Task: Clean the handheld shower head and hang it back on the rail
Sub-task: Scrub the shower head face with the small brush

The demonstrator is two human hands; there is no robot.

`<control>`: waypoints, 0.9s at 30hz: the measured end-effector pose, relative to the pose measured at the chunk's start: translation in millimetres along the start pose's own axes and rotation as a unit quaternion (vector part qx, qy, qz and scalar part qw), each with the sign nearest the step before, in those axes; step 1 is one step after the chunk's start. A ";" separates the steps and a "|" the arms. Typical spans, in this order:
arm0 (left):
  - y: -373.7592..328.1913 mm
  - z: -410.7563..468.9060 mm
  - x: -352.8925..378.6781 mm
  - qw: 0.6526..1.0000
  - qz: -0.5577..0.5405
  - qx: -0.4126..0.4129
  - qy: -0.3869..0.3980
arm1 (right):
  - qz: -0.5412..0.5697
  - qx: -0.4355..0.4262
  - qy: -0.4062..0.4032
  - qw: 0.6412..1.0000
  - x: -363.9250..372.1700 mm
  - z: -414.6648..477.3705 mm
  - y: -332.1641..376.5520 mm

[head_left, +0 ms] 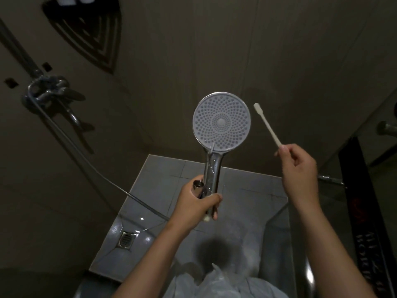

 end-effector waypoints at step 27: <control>2.8 -8.3 -8.0 0.999 -0.014 -0.029 -0.033 | -0.114 0.001 0.196 0.974 31.3 -12.7 -3.7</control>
Point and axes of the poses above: each hand's wrist, its own z-axis towards the middle knuckle, its own x-axis out of the palm, y = z × x, the point moved 7 cm from there along z, towards the middle knuckle, and after that the axes turned 14 degrees about x, right-handed, at the moved point
